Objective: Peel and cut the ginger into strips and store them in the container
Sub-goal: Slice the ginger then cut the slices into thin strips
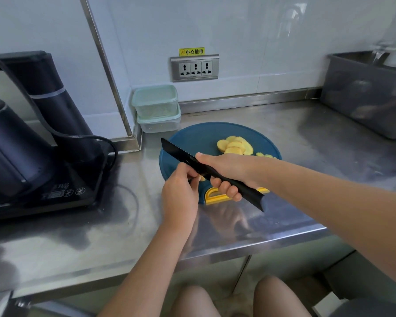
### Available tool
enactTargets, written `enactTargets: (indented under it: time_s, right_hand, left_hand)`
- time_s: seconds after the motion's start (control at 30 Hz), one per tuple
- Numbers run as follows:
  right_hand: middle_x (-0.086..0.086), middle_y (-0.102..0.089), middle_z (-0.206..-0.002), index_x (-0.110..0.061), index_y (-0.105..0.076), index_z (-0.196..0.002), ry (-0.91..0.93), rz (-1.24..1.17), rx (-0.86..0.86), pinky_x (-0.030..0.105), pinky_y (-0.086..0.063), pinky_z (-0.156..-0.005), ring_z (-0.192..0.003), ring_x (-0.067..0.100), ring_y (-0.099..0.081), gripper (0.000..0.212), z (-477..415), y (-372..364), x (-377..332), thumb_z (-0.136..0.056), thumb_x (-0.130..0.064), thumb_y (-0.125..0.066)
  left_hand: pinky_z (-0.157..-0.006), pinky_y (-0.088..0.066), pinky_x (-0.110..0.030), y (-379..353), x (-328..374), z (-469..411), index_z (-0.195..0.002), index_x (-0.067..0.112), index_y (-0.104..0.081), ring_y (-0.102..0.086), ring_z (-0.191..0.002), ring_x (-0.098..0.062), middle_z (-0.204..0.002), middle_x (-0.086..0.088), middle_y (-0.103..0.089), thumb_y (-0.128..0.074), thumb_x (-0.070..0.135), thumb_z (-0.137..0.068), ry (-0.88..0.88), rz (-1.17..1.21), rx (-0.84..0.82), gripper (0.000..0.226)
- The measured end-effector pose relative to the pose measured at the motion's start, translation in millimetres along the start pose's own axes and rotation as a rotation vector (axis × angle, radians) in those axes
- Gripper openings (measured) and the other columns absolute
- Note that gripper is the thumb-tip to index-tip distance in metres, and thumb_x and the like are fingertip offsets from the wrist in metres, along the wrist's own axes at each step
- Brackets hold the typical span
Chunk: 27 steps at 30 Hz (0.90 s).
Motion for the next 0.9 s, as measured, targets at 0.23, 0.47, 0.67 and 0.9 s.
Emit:
enactTargets:
  time_s: [0.23,0.47,0.67,0.9]
  right_hand:
    - [-0.004,-0.035,-0.043,-0.018,-0.038,-0.058,0.008,0.025,0.039,0.015,-0.031,-0.035,-0.031,0.010,-0.031,0.065,0.9,0.3,-2.7,-0.090,-0.074,-0.032]
    - [-0.004,-0.035,-0.042,-0.018,-0.038,-0.058,0.004,0.056,0.065,0.017,-0.030,-0.037,-0.032,0.010,-0.031,0.066,0.1,-1.4,-2.8,-0.089,-0.075,-0.031]
    - [-0.004,-0.036,-0.042,-0.017,-0.039,-0.058,0.007,0.040,0.071,0.016,-0.031,-0.036,-0.032,0.010,-0.032,0.065,0.7,-2.1,-3.8,-0.091,-0.073,-0.031]
    - [-0.004,-0.036,-0.040,-0.017,-0.038,-0.058,0.003,0.045,0.083,0.016,-0.031,-0.036,-0.031,0.010,-0.031,0.066,2.3,-4.8,-3.6,-0.091,-0.073,-0.031]
  left_hand:
    - [-0.066,-0.047,-0.024,-0.8,-1.0,-0.5,-0.085,0.011,-0.059,-0.061,-0.074,-0.015,-0.080,0.001,-0.065,-0.065,0.012,-0.086,-0.008,-0.014,0.003,0.006]
    - [-0.067,-0.045,-0.021,-2.3,-2.5,-0.5,-0.087,0.012,-0.060,-0.060,-0.076,-0.014,-0.081,0.003,-0.065,-0.065,0.014,-0.087,0.002,-0.013,-0.010,0.005]
    - [-0.068,-0.043,-0.020,-2.4,-2.1,-0.8,-0.088,0.012,-0.060,-0.061,-0.077,-0.014,-0.082,0.002,-0.066,-0.066,0.014,-0.087,0.002,-0.022,-0.011,0.006]
    - [-0.067,-0.044,-0.020,-3.0,-3.2,-1.2,-0.086,0.012,-0.061,-0.062,-0.076,-0.015,-0.082,0.002,-0.067,-0.066,0.014,-0.087,-0.005,-0.025,-0.011,0.005]
Point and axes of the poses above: each hand's wrist, its own z-axis away from the middle knuckle, its own y-axis out of the back of the hand, x = y × z, the point moved 6 cm from there along -z, towards the middle knuckle
